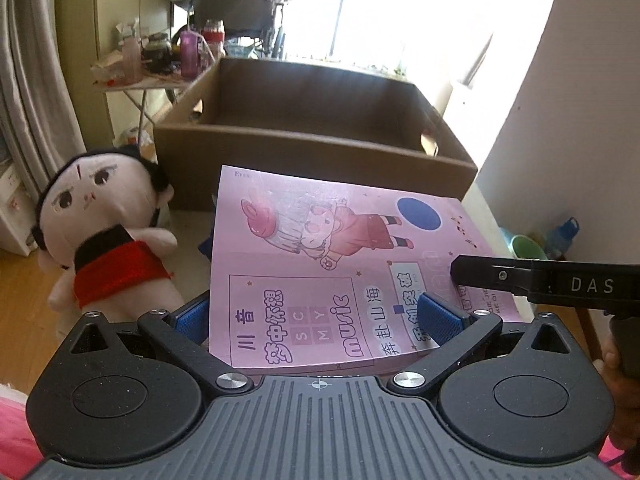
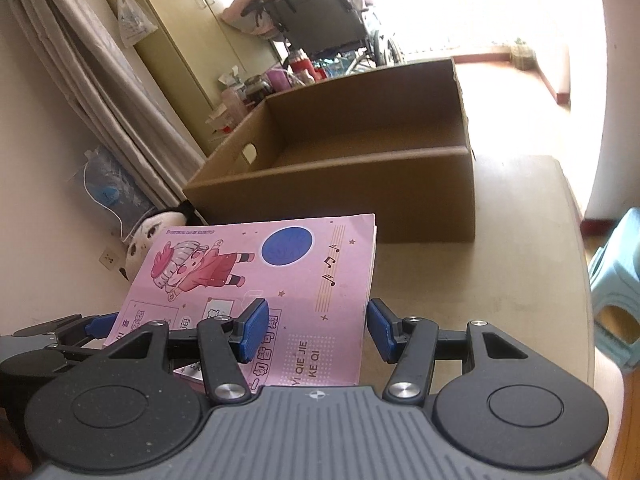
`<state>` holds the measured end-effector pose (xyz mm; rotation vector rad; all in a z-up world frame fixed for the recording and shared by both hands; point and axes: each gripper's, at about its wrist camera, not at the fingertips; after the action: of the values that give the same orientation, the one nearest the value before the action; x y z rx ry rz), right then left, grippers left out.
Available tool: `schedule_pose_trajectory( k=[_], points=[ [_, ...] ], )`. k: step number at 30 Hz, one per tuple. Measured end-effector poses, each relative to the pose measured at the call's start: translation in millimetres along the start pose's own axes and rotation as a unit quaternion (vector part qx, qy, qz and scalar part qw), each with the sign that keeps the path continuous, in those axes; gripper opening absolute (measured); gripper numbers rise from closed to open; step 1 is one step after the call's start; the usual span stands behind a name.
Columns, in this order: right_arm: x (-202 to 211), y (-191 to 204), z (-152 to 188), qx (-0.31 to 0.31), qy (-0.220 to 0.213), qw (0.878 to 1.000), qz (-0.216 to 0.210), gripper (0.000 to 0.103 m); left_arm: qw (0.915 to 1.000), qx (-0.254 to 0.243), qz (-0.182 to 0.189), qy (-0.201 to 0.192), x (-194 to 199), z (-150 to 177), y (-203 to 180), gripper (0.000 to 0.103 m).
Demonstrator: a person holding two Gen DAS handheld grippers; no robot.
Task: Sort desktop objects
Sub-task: 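Lift the pink book with the right gripper and carry it over the cardboard box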
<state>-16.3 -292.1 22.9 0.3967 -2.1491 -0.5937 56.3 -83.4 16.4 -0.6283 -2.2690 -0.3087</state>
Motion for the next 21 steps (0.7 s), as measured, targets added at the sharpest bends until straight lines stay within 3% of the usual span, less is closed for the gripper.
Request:
schedule_pose_trajectory(
  k=[21],
  points=[
    [6.5,20.0,-54.4,0.012,-0.033,0.999,-0.026,0.058,0.999,-0.01,-0.025,-0.037,5.7,-58.0,9.8,0.103]
  ],
)
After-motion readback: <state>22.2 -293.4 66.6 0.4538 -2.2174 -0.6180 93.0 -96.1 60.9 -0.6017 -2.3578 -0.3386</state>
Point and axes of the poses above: each gripper's, at about its wrist camera, not at the fingertips, and x roughly against the way its jaws point, y to its left, z to its underside, and after that the axes turned 15 degrees about -x, right-handed
